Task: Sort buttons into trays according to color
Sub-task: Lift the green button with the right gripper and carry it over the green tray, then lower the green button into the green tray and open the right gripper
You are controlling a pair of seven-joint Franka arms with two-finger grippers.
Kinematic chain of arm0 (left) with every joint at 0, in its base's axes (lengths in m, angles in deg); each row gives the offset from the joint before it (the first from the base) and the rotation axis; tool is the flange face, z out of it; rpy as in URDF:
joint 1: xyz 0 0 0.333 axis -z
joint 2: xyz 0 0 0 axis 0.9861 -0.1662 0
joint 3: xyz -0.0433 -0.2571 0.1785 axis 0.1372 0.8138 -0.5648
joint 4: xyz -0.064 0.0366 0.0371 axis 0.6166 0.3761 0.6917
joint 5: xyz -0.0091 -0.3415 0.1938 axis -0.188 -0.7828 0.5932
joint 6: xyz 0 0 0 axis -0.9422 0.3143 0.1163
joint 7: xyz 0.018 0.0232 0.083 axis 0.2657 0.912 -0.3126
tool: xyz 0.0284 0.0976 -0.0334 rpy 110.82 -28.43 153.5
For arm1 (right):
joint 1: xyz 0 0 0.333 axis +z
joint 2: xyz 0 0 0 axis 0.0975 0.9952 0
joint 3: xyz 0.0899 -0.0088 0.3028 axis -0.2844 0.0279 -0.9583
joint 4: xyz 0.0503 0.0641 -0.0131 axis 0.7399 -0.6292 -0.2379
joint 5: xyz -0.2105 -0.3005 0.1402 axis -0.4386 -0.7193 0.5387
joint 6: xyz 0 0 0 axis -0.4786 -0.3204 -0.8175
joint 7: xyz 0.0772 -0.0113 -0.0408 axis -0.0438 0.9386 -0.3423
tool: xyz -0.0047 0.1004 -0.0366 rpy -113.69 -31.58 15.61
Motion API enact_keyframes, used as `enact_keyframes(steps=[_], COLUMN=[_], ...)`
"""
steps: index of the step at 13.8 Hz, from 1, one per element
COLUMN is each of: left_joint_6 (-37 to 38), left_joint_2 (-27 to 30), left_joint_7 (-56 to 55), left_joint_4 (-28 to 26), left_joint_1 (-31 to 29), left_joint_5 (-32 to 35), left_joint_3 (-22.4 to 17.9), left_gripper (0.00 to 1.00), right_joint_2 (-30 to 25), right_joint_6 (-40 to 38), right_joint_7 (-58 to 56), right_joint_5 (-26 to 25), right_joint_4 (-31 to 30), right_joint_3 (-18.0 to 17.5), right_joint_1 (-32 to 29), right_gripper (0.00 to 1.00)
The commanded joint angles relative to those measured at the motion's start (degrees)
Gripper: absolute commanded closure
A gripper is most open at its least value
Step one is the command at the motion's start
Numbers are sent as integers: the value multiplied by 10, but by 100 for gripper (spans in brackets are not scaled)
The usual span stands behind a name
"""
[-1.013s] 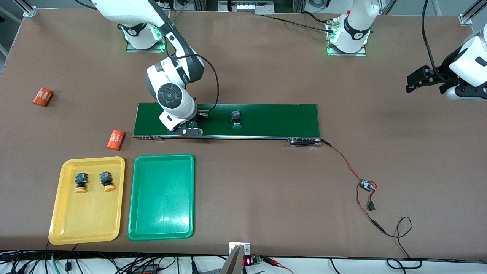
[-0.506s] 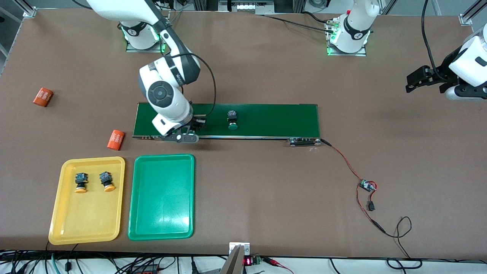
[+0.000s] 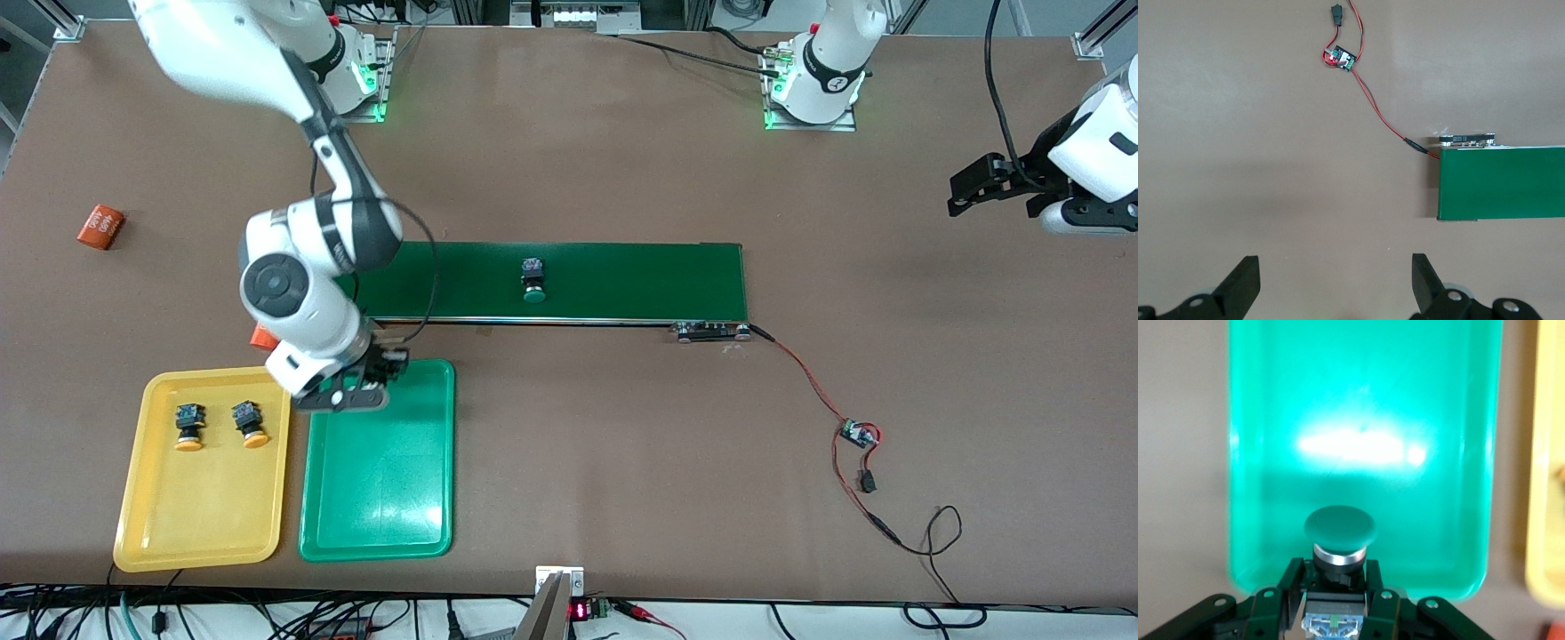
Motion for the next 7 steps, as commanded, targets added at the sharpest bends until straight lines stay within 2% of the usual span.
enact_keyframes(steps=[1, 6, 7], left_joint_6=[10, 10, 10], left_joint_2=[1, 1, 1], left_joint_7=[12, 12, 12], left_joint_4=[10, 10, 10], left_joint_1=[0, 3, 2], left_joint_5=[5, 5, 5], left_joint_3=[1, 1, 1], left_gripper=[0, 0, 0], right_joint_2=[52, 97, 101], right_joint_6=[42, 95, 100], right_joint_7=[-46, -59, -60], right_joint_5=[-9, -9, -9], right_joint_4=[38, 39, 38], right_joint_3=[5, 6, 6], right_joint_1=[-14, -27, -27], right_gripper=[76, 76, 73])
